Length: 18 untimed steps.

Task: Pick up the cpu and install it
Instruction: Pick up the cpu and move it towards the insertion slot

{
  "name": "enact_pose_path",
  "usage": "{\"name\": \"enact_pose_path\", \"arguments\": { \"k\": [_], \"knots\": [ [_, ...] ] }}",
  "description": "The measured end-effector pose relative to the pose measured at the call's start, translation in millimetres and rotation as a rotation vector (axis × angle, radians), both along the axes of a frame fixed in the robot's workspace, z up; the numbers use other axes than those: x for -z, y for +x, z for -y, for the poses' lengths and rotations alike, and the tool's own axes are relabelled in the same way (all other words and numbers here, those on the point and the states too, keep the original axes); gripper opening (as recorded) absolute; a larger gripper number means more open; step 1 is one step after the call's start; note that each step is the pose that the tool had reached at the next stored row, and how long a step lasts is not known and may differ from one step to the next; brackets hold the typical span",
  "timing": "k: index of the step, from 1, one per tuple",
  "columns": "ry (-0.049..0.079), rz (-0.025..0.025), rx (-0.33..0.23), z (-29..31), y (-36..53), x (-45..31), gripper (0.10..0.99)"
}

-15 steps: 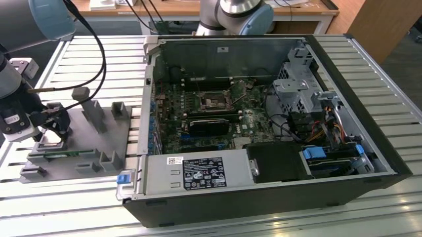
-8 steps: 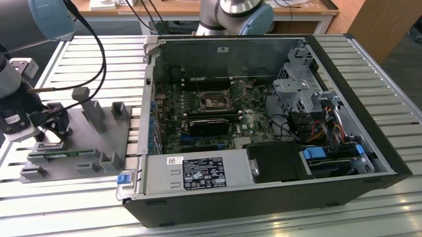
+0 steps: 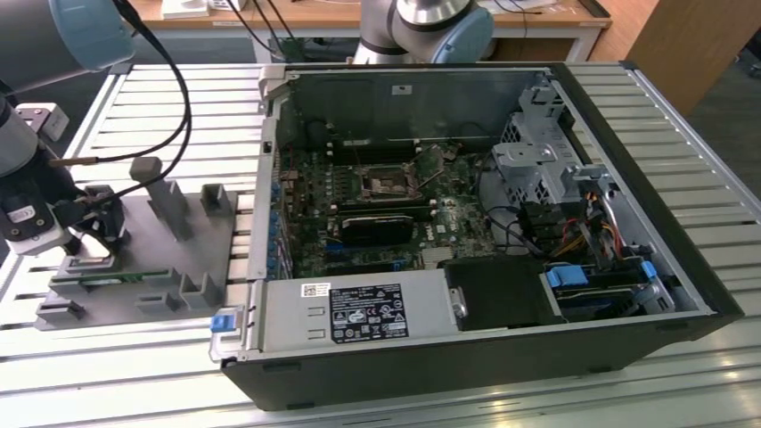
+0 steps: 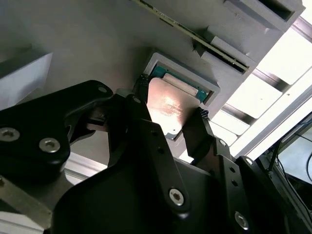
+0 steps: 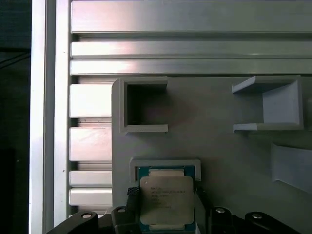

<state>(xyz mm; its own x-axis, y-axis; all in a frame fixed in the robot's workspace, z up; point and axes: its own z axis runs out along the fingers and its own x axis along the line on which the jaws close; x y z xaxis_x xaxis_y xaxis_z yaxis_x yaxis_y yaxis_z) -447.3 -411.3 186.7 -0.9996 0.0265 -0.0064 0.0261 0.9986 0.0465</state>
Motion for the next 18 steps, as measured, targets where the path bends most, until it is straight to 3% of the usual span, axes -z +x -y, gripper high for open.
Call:
{"name": "enact_pose_path", "arguments": {
  "k": [8, 9, 13, 18],
  "knots": [
    [0.0, 0.002, -0.001, 0.0, -0.3, 0.5, 0.545],
    [0.0, 0.0027, -0.002, 0.0, -0.4, 0.8, 0.608],
    [0.0, 0.0096, -0.006, 0.0, -1.9, 1.8, 0.608],
    [0.005, 0.0102, -0.008, 0.0, -2.1, 1.5, 0.592]
  ]
}}
